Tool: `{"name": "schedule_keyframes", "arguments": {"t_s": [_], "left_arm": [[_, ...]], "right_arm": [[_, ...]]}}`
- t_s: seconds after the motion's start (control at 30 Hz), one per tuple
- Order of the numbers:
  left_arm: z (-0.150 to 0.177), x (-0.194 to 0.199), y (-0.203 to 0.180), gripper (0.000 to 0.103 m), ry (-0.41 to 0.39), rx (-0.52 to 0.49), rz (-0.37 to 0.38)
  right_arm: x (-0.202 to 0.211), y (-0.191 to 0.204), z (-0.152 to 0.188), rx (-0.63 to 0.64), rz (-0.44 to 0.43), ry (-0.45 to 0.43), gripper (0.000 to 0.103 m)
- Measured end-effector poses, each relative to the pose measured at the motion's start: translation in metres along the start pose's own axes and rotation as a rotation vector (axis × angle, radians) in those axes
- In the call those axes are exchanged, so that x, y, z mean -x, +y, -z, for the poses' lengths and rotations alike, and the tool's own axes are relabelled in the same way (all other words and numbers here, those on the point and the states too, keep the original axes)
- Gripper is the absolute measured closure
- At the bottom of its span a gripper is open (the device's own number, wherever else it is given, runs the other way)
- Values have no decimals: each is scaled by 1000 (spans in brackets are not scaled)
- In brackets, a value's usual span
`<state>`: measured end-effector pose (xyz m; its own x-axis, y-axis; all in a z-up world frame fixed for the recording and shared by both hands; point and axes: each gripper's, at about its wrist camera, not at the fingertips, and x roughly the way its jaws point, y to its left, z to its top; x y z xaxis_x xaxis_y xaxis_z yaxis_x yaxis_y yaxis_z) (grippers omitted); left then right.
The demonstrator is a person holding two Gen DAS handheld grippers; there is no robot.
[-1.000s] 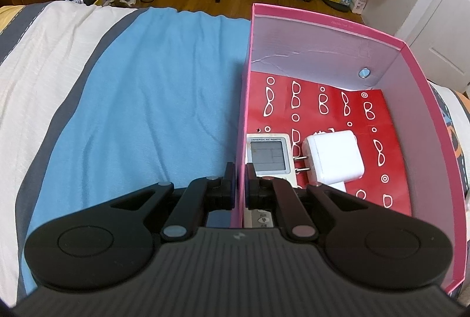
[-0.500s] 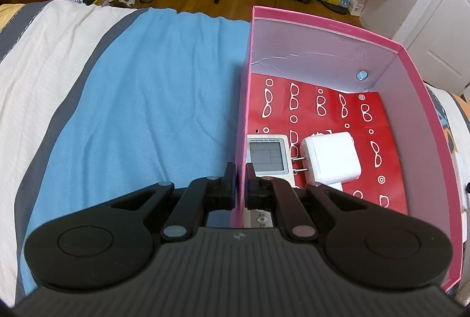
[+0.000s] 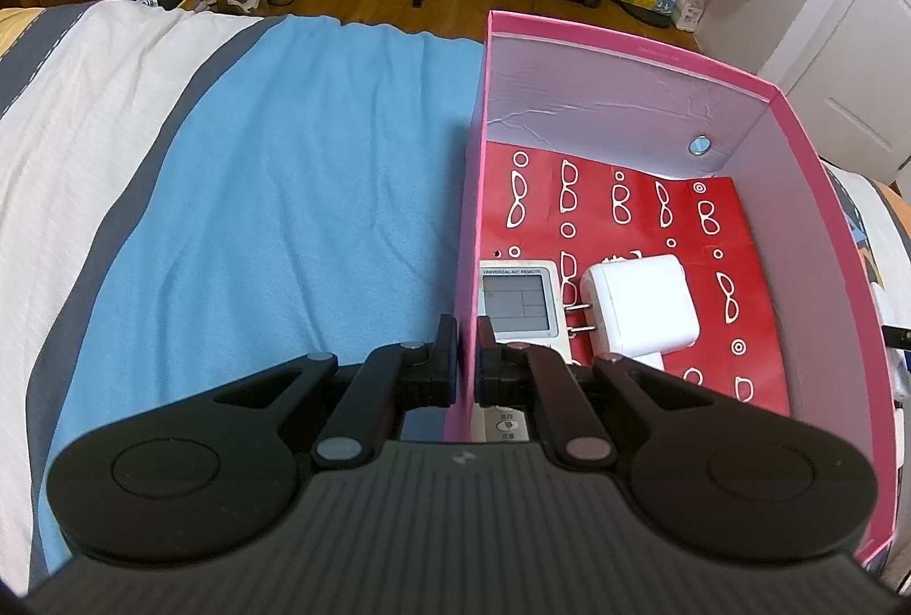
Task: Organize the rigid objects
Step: 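Carry the white remote over the pink box and open the right gripper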
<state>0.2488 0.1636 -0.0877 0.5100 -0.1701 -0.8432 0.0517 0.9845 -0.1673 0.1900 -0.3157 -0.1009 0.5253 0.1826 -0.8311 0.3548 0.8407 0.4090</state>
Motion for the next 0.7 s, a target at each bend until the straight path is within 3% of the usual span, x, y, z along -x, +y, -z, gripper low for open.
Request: {"name": "schedule_keyframes", "arguments": {"t_s": [0.13, 0.3, 0.5, 0.63, 0.7], "left_arm": [[0, 0, 0, 98, 1, 3, 3], [1, -1, 0, 98, 2, 7, 7], [1, 0, 0, 98, 2, 6, 5], [1, 1, -1, 98, 0, 2, 2], [1, 1, -1, 98, 1, 1, 2]], "right_arm": [[13, 10, 11, 77, 44, -44, 43], [36, 17, 15, 96, 7, -120, 43], [76, 52, 29, 198, -124, -232, 43], [115, 113, 48, 354, -333, -290, 42], [124, 149, 60, 465, -367, -282, 43]]}}
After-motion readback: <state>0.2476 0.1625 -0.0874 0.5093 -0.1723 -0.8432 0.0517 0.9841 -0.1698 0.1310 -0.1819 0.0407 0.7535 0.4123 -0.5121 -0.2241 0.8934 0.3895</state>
